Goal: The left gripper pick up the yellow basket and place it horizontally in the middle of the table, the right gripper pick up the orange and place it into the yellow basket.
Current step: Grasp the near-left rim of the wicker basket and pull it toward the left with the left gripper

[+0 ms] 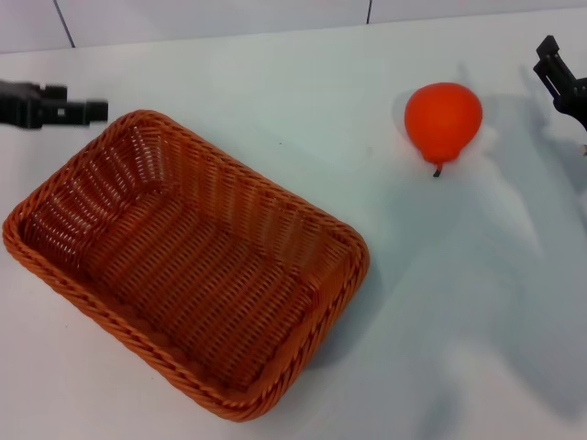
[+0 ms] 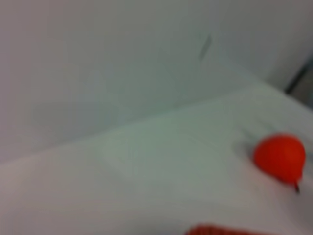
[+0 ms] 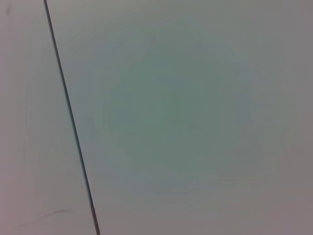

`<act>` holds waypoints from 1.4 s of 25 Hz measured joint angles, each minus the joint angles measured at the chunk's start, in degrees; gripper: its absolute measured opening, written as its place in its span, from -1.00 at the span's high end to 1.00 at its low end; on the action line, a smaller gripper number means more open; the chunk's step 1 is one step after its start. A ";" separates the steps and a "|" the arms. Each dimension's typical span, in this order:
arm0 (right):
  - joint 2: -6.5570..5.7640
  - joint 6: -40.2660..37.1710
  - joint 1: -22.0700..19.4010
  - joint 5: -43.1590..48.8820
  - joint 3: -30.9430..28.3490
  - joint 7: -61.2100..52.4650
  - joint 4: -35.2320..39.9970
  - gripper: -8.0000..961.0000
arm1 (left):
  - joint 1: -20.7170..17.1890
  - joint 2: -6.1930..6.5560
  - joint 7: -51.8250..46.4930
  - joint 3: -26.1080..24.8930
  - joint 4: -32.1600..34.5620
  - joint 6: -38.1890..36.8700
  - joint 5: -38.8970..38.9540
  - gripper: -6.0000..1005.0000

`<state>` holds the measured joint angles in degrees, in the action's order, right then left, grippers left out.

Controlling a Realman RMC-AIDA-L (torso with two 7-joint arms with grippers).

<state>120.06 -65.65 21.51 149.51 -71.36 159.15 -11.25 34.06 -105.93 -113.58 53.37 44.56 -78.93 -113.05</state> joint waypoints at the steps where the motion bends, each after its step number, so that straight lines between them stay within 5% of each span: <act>1: 0.00 0.00 -0.06 0.00 0.03 -0.02 0.00 -0.97 | 0.28 0.01 -0.17 -0.04 0.50 -1.02 -1.77 -0.76; 5: -0.01 0.00 -0.22 -0.01 0.38 -0.07 0.00 -0.97 | 1.00 -0.60 -1.12 0.00 3.29 -3.31 -8.49 -0.75; 17: -0.01 0.04 -0.32 -0.01 1.14 -0.08 0.00 -0.97 | 3.47 -5.84 -2.63 0.02 9.13 -3.93 -26.94 -0.72; 27: -0.01 0.34 -0.33 -0.12 1.14 -0.07 0.00 -0.97 | 3.34 -8.02 -2.67 -0.04 11.28 -3.22 -30.81 -0.69; 35: -0.01 0.41 -0.33 -0.28 1.14 -0.07 0.00 -0.97 | 2.39 -9.56 -2.16 -0.51 14.58 -2.56 -32.52 -0.20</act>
<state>120.06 -65.23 21.18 149.23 -70.23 159.08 -11.25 36.46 -115.50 -115.73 52.86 59.14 -81.49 -145.57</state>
